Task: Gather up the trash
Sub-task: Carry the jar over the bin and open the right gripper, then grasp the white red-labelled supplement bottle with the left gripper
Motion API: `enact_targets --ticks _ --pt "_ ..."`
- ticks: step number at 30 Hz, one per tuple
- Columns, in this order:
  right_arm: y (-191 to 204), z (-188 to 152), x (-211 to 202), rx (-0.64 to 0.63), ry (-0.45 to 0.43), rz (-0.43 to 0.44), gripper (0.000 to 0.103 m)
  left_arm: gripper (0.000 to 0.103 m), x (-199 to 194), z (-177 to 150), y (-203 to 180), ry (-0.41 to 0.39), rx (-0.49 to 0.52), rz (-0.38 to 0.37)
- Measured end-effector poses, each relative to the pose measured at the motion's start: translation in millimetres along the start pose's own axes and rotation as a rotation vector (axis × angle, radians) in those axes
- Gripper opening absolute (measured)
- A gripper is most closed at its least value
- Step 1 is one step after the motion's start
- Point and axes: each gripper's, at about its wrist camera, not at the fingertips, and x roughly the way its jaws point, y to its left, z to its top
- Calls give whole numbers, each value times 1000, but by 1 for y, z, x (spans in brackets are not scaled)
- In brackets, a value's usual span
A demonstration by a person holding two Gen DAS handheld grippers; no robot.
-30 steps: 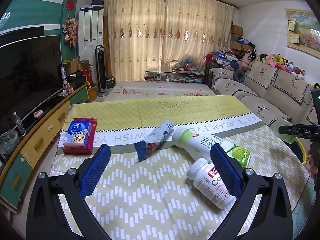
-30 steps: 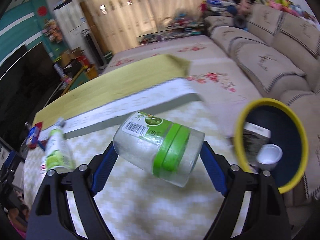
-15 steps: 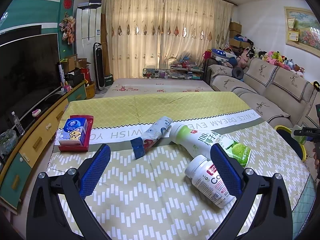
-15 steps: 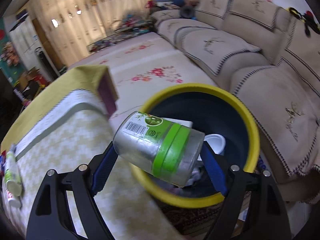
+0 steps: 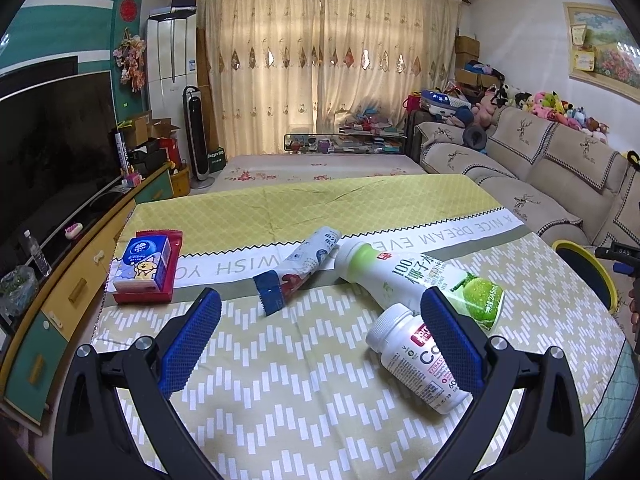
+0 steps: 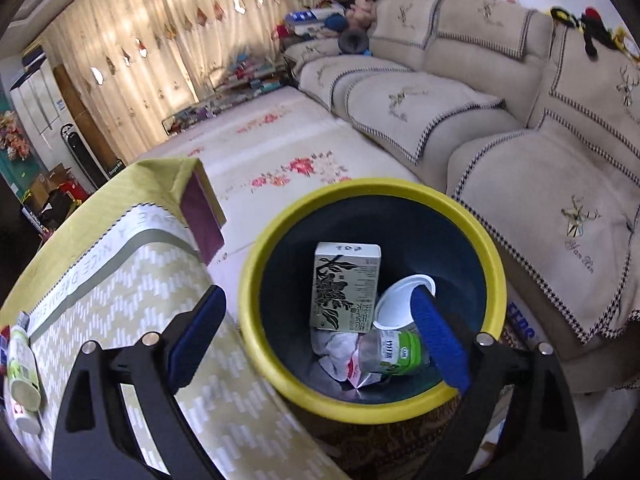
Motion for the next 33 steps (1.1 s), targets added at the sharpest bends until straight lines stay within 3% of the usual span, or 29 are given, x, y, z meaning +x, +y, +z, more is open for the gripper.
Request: enact_targets --ticks 6,11,15,20,27,33 --pt "9 -21 -30 -40 -125 -15 89 98 -5 2 -14 20 11 2" --pt "17 -29 -52 -85 -227 -46 92 98 -4 2 -41 109 11 -47" --pt "18 -28 -51 -97 -222 -34 92 98 11 -7 -65 184 44 -29" --pt "9 -25 -47 -55 -191 2 92 98 20 -18 -80 222 78 -32" --pt "8 -25 -44 -43 -174 13 92 77 26 -19 -71 256 90 -19" --pt "11 -24 -40 -53 -158 4 92 71 24 -16 -46 273 128 12"
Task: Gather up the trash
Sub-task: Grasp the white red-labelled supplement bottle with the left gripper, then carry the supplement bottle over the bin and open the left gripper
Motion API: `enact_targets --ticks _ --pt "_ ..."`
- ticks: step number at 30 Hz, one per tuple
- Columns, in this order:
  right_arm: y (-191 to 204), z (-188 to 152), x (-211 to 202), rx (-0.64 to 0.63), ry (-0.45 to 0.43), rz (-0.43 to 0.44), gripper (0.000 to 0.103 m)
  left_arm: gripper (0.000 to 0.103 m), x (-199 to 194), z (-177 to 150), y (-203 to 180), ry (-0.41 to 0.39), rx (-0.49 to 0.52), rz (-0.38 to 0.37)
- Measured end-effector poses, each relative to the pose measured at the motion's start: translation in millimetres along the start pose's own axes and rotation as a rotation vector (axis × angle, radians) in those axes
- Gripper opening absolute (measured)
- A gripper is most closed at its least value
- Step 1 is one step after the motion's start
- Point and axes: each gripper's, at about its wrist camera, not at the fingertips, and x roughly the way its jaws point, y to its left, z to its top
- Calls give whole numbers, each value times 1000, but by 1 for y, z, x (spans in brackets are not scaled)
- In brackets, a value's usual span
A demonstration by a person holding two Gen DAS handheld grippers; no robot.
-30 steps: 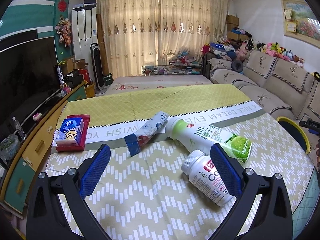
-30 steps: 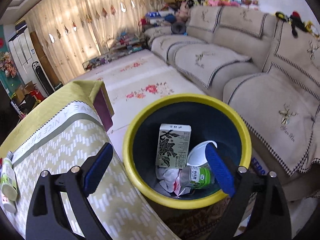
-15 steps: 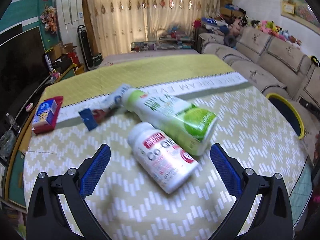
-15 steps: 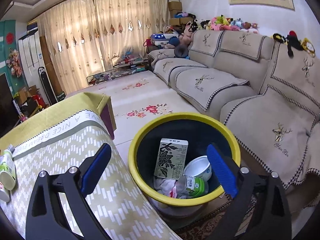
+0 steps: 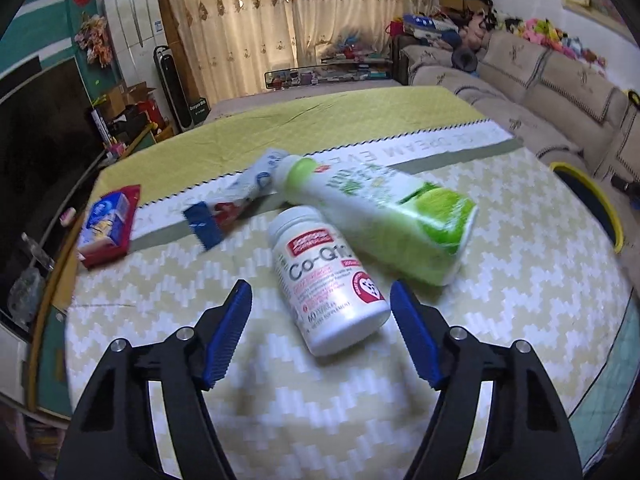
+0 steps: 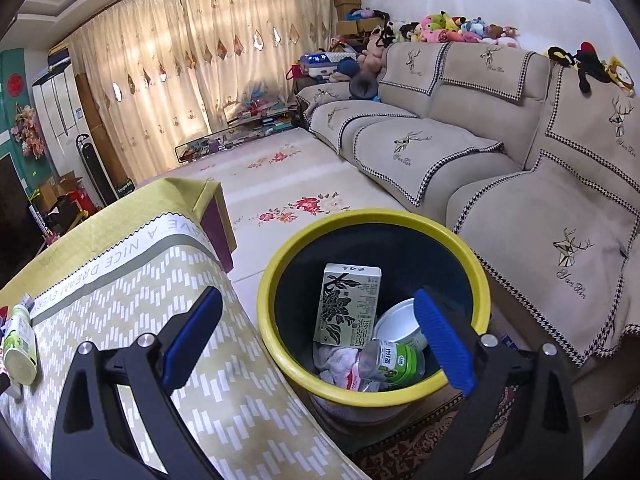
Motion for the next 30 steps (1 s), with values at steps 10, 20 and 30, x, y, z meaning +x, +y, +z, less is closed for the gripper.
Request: enact_targets --ticks 10,20,30 --pt "5 -1 6 -12 23 -12 92 85 14 19 21 40 -66 29" --pt "3 0 6 -11 30 -1 92 47 30 19 21 94 -77 24" --pt "5 -2 -7 -26 -44 -7 92 47 -41 11 7 -15 -38 6"
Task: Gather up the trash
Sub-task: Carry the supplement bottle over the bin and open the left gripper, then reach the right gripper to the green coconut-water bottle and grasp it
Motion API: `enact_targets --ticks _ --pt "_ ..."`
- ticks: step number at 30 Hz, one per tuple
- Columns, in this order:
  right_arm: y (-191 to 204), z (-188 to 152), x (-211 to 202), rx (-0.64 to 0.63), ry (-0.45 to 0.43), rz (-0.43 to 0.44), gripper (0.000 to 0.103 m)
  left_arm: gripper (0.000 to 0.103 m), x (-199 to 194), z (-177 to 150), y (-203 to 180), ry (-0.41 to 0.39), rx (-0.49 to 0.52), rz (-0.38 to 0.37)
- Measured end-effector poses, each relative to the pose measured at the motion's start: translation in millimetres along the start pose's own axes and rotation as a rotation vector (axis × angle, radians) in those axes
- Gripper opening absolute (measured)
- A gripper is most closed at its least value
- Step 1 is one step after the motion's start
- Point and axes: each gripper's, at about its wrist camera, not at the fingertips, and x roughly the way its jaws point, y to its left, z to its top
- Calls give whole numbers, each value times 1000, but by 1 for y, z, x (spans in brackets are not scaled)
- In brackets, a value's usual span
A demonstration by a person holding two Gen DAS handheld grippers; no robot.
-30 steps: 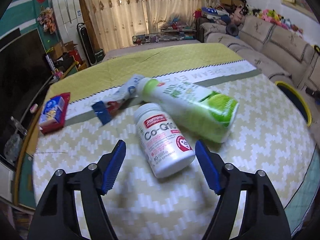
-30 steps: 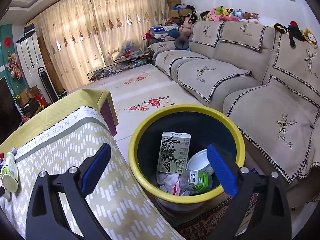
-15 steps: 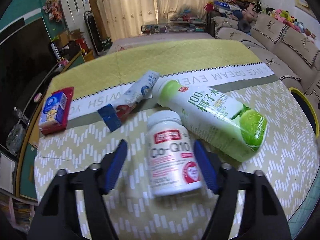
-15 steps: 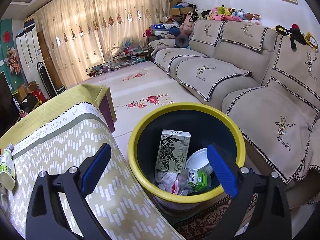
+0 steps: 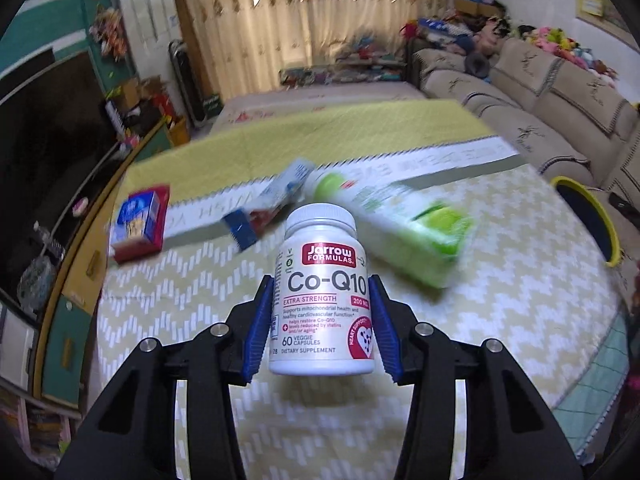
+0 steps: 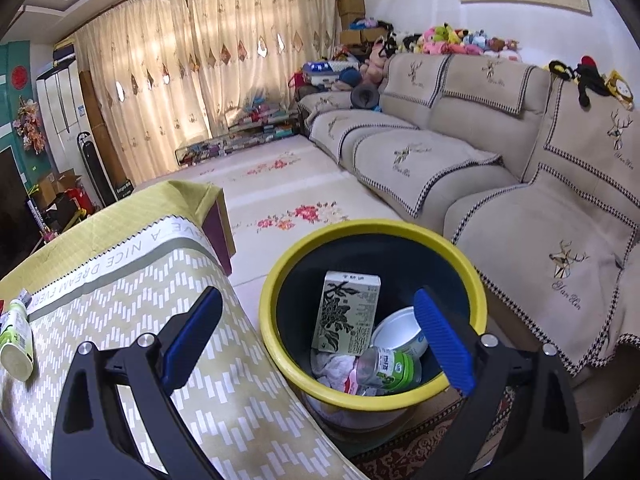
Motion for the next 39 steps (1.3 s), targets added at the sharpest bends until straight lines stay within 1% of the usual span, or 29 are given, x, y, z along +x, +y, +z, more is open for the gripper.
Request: enact_targets --ticks 3,5,8,12,14,16,17,19,23,28,31,32,33,34,37,38,39 --pt "-3 1 -6 3 -28 19 92 47 -14 10 -21 -32 35 -61" --pt "-7 4 -11 7 -32 22 92 47 -18 18 -47 -48 72 -120" --pt "-21 15 -25 23 -65 12 92 47 -14 28 -83 -49 131 -197" --pt "-43 27 -39 14 -78 -21 94 47 5 46 -149 -23 223 -319" --pt "-59 29 -47 20 -87 -45 94 47 13 55 -184 -13 266 -368" --pt "-76 29 -51 38 -88 -64 94 47 24 64 -227 6 319 -425" --pt "-85 28 -53 52 -89 -73 94 47 27 66 -240 11 336 -436" --pt "-101 28 -54 74 -88 -93 94 47 37 73 -280 27 386 -466" --pt "-130 30 -58 116 -99 -127 94 47 57 87 -351 62 456 -514" --pt "-152 30 -63 150 -113 -153 94 47 77 101 -409 76 495 -532" --pt "-156 29 -60 159 -108 -154 94 48 89 110 -437 75 503 -536" --pt "-155 29 -58 162 -104 -151 94 59 92 112 -442 72 503 -529" --pt "-154 28 -57 161 -101 -149 94 79 94 114 -445 64 497 -521" --pt "-153 28 -56 160 -100 -147 94 83 94 115 -445 51 484 -519" --pt "-146 27 -55 150 -100 -140 94 84 82 119 -426 7 439 -534" --pt "-143 27 -54 150 -102 -134 94 84 75 119 -414 -17 423 -539" --pt "-141 26 -54 149 -104 -126 94 84 64 118 -397 -60 402 -538"
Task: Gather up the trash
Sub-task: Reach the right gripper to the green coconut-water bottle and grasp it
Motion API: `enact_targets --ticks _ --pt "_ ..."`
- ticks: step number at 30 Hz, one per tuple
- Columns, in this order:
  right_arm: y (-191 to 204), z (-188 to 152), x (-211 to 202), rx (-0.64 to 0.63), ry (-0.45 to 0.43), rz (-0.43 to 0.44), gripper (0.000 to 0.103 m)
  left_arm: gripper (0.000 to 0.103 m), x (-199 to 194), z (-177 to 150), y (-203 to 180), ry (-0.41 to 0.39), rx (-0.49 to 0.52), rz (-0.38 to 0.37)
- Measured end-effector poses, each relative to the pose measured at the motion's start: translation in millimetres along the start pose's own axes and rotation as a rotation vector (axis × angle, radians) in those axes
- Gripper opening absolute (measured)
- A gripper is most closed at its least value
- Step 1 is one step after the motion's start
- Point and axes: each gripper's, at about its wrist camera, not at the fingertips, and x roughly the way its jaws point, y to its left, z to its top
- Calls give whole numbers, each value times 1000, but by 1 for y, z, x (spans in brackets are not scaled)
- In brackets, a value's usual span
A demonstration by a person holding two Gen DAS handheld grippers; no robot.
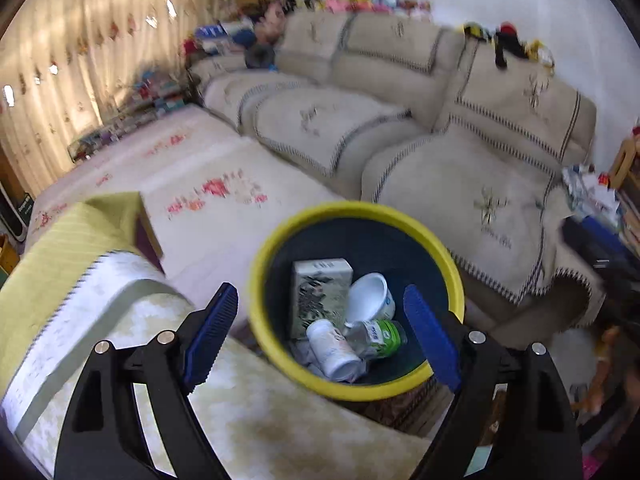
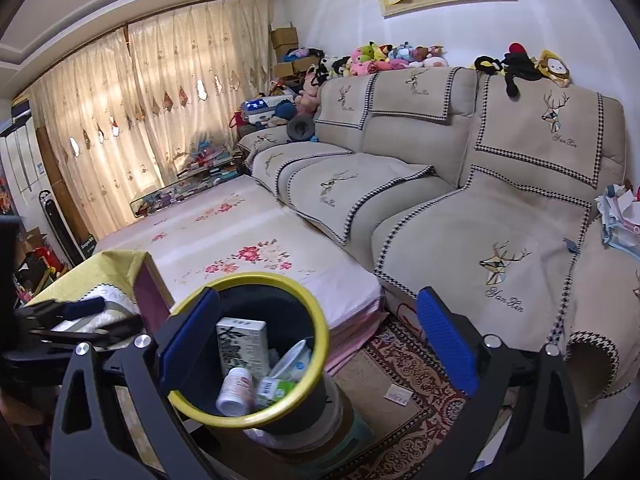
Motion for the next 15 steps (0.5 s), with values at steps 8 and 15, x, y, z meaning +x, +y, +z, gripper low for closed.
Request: enact_targets --ticks 8,15 --pt "53 -21 18 -70 45 80 94 98 -154 -71 91 -314 -135 215" --pt "116 -36 21 -166 81 155 94 98 -245 -164 206 -335 -308 485"
